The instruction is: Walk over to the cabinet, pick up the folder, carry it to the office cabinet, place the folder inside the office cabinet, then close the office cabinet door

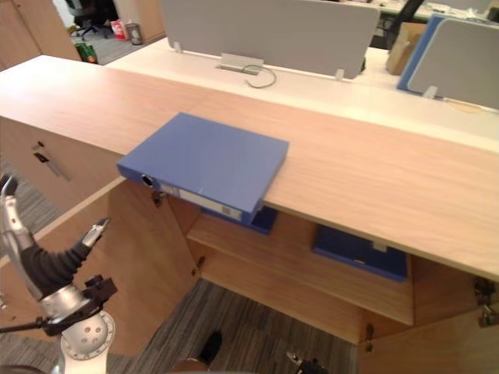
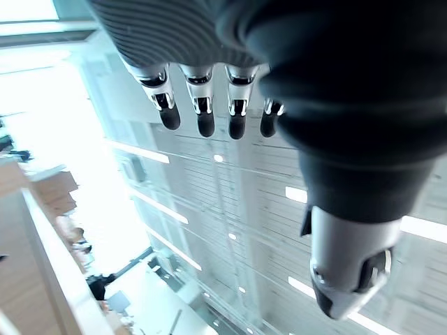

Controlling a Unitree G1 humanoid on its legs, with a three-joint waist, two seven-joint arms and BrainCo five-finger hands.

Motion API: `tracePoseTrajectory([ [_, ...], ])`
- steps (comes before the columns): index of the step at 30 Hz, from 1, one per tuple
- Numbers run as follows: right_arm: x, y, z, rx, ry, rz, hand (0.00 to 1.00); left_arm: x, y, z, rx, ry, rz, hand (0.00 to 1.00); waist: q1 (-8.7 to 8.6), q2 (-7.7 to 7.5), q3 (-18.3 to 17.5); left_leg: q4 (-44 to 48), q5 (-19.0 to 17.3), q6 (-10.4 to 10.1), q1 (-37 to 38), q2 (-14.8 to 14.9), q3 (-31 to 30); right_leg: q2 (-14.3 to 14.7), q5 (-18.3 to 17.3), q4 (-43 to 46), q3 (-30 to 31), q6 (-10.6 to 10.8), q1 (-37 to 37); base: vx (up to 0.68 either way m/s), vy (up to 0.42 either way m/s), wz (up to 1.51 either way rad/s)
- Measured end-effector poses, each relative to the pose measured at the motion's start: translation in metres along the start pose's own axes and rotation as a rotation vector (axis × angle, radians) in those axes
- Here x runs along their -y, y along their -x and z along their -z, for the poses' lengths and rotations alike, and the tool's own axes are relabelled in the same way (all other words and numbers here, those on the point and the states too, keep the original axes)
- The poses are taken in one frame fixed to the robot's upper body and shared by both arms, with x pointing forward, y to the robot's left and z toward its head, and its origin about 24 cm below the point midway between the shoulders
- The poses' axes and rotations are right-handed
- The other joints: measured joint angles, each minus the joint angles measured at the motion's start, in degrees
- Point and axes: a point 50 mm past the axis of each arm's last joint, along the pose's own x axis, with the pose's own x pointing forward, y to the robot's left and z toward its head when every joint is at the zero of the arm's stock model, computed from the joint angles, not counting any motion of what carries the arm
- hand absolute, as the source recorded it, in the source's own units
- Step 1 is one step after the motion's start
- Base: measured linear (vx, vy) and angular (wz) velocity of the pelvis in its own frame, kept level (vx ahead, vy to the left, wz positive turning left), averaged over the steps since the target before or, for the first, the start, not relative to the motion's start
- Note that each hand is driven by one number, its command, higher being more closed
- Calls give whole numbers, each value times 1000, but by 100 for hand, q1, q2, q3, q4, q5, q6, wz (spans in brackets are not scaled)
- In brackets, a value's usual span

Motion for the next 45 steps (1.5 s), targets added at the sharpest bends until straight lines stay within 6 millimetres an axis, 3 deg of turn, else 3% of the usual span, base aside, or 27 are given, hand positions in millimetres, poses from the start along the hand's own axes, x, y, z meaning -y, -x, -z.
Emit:
tracePoseTrajectory([
  [7,9,-1,2,-12,-12,21,0,8,-19,5,267,-228,78,0,-54,17,-123,4,-73,-12,60,106,251,44,22,-16,254,6,-78,26,-14,-18],
  [16,21,-1,2,-11,-51,47,0,17,-23,17,381,-367,226,0,-132,16,-170,1,-107,-10,133,127,354,16,13,36,367,-3,-90,0,10,-6],
  [28,29,-1,4,-16,-117,66,0,42,-10,28,501,-366,523,0,-197,19,-283,1,-118,0,157,129,466,-38,6,107,483,-6,-161,1,10,-4],
  [45,33,-1,4,-22,-120,79,0,71,-8,47,491,-402,678,0,-319,15,-289,1,-123,16,205,110,486,-145,-125,369,527,1,-226,0,0,0],
])
